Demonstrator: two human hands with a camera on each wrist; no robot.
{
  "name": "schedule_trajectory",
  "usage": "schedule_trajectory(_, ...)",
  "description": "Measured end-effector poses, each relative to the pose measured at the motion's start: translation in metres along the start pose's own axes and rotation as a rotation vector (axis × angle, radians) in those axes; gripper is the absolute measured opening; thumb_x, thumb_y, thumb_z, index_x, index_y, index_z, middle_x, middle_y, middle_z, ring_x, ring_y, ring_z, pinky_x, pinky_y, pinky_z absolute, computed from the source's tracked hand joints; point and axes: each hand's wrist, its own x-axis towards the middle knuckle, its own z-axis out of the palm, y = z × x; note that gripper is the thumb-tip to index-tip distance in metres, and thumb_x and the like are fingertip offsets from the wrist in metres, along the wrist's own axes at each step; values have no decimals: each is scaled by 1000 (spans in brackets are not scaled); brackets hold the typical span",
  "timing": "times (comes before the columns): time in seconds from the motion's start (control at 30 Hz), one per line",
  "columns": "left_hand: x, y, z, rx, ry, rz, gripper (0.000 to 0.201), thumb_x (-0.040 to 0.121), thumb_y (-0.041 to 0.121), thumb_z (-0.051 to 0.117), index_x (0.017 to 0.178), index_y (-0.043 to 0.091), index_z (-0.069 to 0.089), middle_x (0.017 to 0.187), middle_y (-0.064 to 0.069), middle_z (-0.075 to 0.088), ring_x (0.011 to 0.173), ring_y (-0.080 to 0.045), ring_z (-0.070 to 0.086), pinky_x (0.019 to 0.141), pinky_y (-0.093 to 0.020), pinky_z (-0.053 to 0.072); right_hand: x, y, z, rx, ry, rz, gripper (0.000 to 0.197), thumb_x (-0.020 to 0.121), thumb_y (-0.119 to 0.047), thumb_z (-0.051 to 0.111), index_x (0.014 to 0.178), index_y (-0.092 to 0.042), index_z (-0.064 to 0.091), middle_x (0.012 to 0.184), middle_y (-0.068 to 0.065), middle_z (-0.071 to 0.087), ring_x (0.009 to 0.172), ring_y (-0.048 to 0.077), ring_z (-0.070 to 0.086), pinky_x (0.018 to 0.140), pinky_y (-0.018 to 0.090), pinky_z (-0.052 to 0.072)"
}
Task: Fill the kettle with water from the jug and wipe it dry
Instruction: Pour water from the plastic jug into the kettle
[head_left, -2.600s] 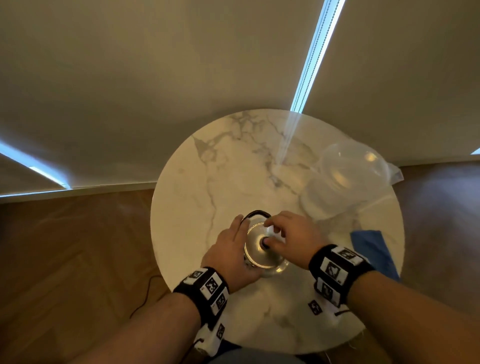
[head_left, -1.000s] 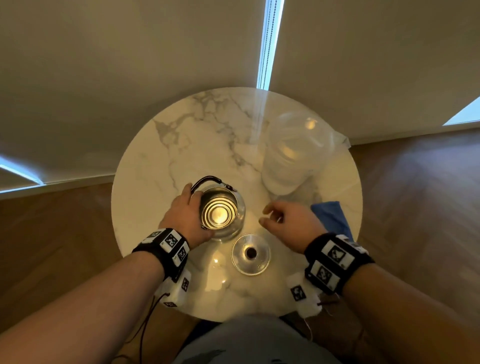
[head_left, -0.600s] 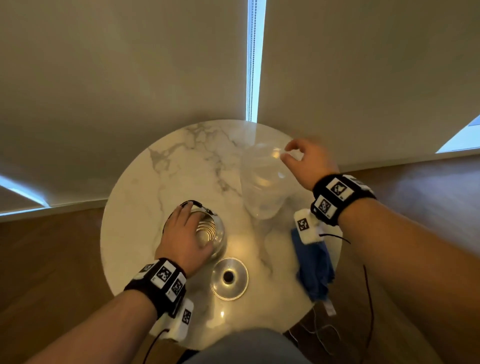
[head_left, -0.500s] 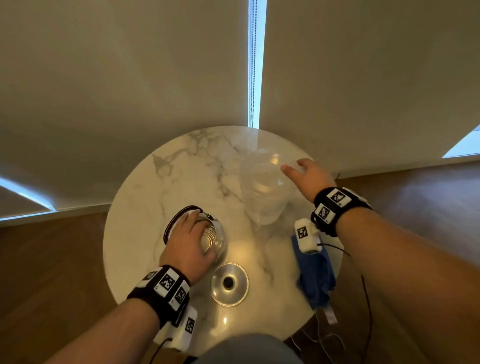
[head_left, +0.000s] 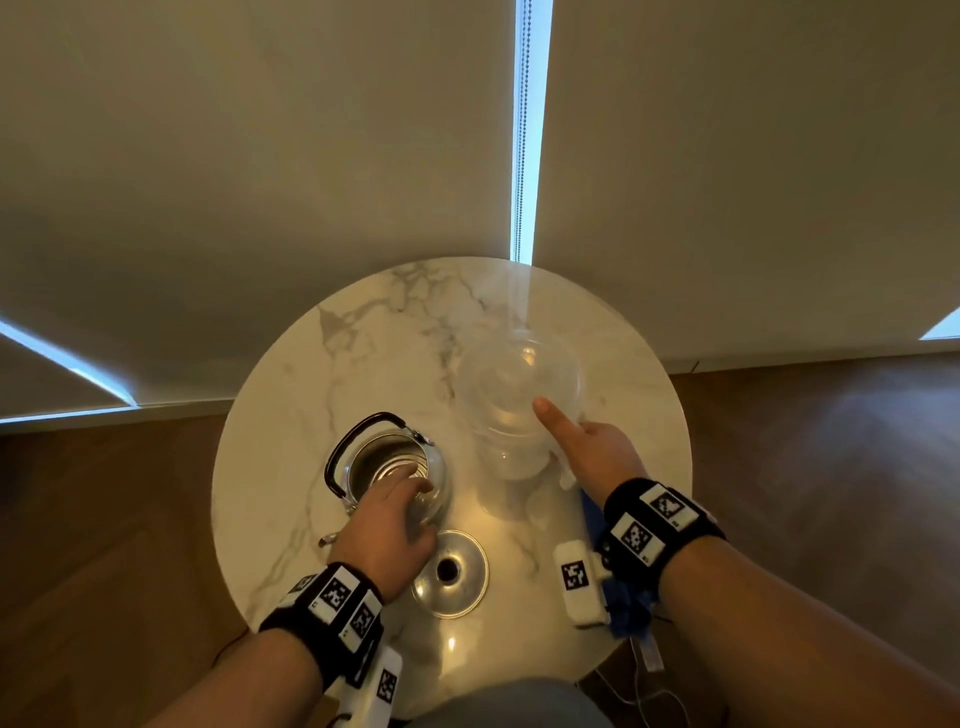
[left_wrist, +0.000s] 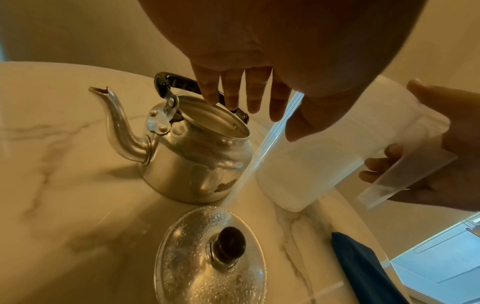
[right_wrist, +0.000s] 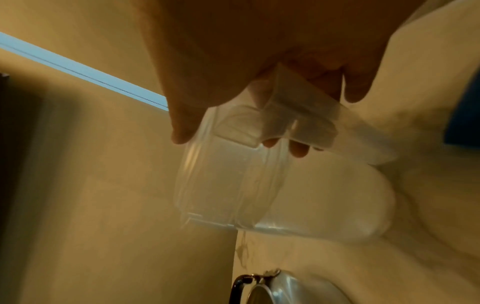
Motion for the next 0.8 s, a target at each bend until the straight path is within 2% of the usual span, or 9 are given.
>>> schedule_trajectory(0.1,-4,6,-1,-48,4,-2,58,78,38,67,133,36,49,150,18,37,137,-6,42,112,-31,43,-1,11,5,100,2,-24,81,64,-91,57,87,-16,76,85,4,77,85,25,72,92,52,55)
schedule_trajectory(0.17,-6,9,-5,-57,11,14,58,79,40,65,134,37,48,146,20,42,133,-5,46,108,-28,46,0,13,7,149,6,-39,83,61,-92,58,89,-16,75,86,7,76,86,28,72,91,55,56)
schedule_trajectory(0.3,-6,19,-16,-52,28,65,53,81,43,64,132,38,49,136,21,52,123,-2,54,102,-26,49,4,5,4,159,9,-92,91,58,-91,63,86,-5,75,84,15,75,86,36,71,89,59,56)
schedule_trajectory(0.37,-4,20,-21,-138,43,24,47,84,49,63,128,40,50,127,24,56,116,0,57,99,-26,51,4,-3,-1,127,0,-149,90,62,-86,65,88,0,73,86,19,75,86,38,70,88,56,57)
schedule_trajectory(0.47,1,23,-28,-381,58,-101,42,87,54,60,125,36,56,115,21,64,105,2,62,96,-28,53,0,-12,-10,121,-35,-204,91,62,-78,69,93,7,70,88,26,71,82,40,67,85,52,54)
schedule_trajectory(0.57,6,21,-30,-694,102,-224,36,87,56,56,114,33,64,106,10,70,102,-6,66,98,-39,53,-5,-19,-20,118,-99,-231,101,55,-81,74,88,14,62,72,16,61,71,30,57,77,49,52)
schedule_trajectory(0.63,10,23,-29,-984,54,-327,42,82,61,55,112,33,66,110,5,71,110,-17,65,100,-44,52,-8,-25,-24,125,-127,-245,105,51,-83,75,85,15,60,70,12,58,70,28,56,75,45,49)
schedule_trajectory(0.7,12,28,-29,-1236,-41,-388,45,88,58,51,121,30,64,119,4,69,119,-19,62,104,-43,48,-15,-32,-25,91,-164,-282,97,55,-81,75,83,12,64,68,10,59,69,27,57,73,42,48)
schedule_trajectory(0.8,8,33,-28,-1396,-89,-387,42,94,50,50,128,29,60,123,3,69,120,-20,62,108,-43,44,-25,-42,-19,9,-201,-323,83,65,-71,69,80,11,66,65,9,59,64,22,55,69,35,46)
